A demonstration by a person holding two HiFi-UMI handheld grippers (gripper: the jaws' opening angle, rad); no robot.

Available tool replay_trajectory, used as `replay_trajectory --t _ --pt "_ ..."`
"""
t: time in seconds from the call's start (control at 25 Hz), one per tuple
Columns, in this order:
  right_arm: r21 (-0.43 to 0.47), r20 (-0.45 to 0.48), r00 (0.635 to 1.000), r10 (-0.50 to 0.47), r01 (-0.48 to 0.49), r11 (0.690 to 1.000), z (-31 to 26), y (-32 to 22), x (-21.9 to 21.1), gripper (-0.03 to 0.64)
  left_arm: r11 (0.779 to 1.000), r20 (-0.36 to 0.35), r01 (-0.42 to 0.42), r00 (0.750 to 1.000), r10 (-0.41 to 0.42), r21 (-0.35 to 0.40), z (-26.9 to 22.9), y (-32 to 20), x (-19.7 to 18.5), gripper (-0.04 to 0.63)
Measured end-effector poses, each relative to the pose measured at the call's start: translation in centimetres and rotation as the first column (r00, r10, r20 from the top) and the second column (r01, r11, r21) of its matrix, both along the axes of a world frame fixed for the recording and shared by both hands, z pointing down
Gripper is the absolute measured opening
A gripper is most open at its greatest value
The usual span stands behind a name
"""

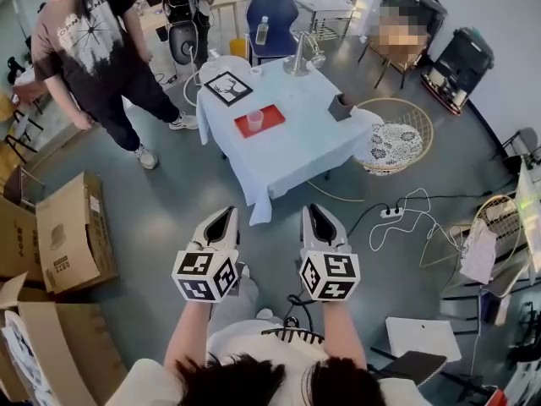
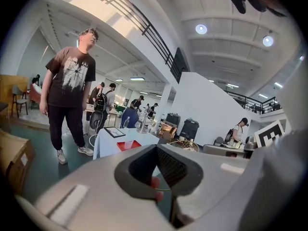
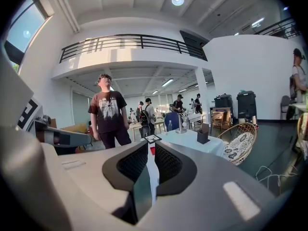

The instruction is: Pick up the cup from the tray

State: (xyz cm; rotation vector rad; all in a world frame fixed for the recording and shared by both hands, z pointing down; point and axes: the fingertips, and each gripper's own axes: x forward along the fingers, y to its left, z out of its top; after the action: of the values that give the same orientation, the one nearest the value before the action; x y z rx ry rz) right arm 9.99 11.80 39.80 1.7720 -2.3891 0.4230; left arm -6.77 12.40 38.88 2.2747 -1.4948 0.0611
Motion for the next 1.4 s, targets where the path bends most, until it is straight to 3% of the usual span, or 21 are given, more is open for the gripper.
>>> replay_trajectory --t 0.16,0.32,0.68,1.08,1.4 --pt "-0.013 -0.003 1.0 0.013 -0.014 1.0 0.3 -2.8 -1.0 0.074 1.0 -0.004 -0.013 1.0 0.013 -0.009 0.1 -3.1 -0.8 0.0" --pt "-0.033 -0.063 0.997 0.036 -0.038 0.999 0.7 -5.6 -1.8 0.078 0.999 -0.01 -0.03 1.0 0.029 -0.025 0.4 -6.2 -1.7 0.0" --pt "-0.098 -0.041 0.996 0.083 -0.087 0.991 1.4 -10.3 -3.4 0.077 0.994 0.008 -0.084 0.996 0.084 -0.066 1.7 -11.6 -3.5 0.0" --pt "-0.098 -0.074 0.988 0.136 -0.142 0.985 1.7 -13.7 -4.0 0.064 0.994 0.019 -0.099 0.995 0.1 -0.035 1.9 -15.6 -4.5 0.0" --pt "-0.092 -0.058 0.993 0.106 -0.111 0.99 1.5 -16.5 -4.7 0.135 0.994 0.019 -0.105 0.994 0.106 -0.04 2.2 -17.9 -4.9 0.0"
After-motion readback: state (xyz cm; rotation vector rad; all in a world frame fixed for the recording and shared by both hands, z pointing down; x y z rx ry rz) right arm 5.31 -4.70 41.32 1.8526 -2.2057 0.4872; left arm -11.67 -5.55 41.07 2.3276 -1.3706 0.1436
